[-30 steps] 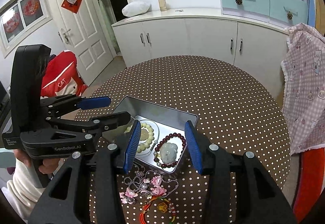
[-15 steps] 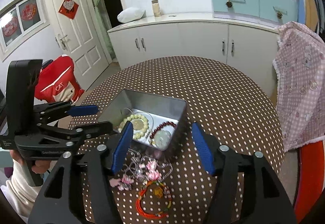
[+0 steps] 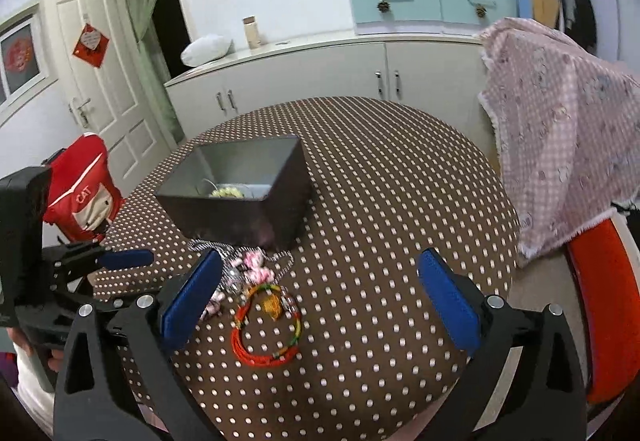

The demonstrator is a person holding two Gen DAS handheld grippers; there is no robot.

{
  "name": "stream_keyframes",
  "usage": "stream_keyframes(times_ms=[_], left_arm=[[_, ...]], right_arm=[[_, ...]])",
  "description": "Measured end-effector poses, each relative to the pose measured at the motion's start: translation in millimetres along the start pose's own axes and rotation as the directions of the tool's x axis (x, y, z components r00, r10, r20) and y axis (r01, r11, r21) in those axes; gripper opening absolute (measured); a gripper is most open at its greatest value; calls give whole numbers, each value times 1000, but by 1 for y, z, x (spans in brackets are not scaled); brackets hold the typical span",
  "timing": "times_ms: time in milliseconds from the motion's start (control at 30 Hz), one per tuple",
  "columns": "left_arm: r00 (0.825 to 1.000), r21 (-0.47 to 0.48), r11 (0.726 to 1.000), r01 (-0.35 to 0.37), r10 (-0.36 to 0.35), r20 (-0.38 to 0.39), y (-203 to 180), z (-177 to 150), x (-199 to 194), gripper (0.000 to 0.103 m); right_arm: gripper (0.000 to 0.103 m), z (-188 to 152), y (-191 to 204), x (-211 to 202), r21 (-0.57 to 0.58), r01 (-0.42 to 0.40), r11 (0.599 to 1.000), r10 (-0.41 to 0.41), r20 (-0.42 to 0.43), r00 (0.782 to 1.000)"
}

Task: Organize jewelry
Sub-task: 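Grasp the small pink charm with the left gripper while the right approaches the cord bracelet, then close the right gripper on the red-and-green cord bracelet's gold charm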

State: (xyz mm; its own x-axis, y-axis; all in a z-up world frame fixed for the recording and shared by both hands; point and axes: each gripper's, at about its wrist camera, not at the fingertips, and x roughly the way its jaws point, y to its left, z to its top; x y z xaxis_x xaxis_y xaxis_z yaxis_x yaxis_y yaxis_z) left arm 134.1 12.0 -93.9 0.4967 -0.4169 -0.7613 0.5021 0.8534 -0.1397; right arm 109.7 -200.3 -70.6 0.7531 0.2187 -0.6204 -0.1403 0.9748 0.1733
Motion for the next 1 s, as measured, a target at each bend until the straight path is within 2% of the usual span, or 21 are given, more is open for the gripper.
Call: stream_keyframes(times_ms=[100,167,200,267,300,367,467,633,833,900,1000], left_arm=[[1000,5,1000,5,-5,16,-3,-10,5,70],[999,17,1000,10,-11,38,-5,-14,7,65],[999,24,1000,12,-13,42,-6,-15,8,57],[999,61,998,21,-22,24,-13,-18,15,30],[1000,72,997,9,-10,15,-16,-20,20,25],[999,102,995,-21,15,51,-21,-23,21,24],[996,105,994,-43,34,81,-21,-25,20,17],[991,-5,1000,31,-30,133,-5,-28,11,17],[979,-109,991,76,-54,198,2,-36,7,17],[975,-132,988,86,-56,215,2,-41,6,17],[970,-159,983,93,-53,237,4,-45,5,17]], right_arm=[[95,-10,1,1,11,7,1000,-7,-2,1000],[95,-16,3,1,15,11,1000,-11,-1,1000],[95,-17,3,0,14,12,1000,-12,0,1000],[95,-20,4,2,21,6,1000,-6,-1,1000],[95,-21,4,2,33,6,999,-6,3,1000],[95,-22,2,4,62,15,998,-16,17,1000],[95,-24,5,8,47,36,998,-37,20,999],[95,-37,10,20,26,91,995,-91,-6,996],[95,-50,24,26,-51,111,992,-111,4,994],[91,-52,30,26,-87,96,992,-94,24,995],[80,-51,33,30,-98,107,989,-104,36,994]])
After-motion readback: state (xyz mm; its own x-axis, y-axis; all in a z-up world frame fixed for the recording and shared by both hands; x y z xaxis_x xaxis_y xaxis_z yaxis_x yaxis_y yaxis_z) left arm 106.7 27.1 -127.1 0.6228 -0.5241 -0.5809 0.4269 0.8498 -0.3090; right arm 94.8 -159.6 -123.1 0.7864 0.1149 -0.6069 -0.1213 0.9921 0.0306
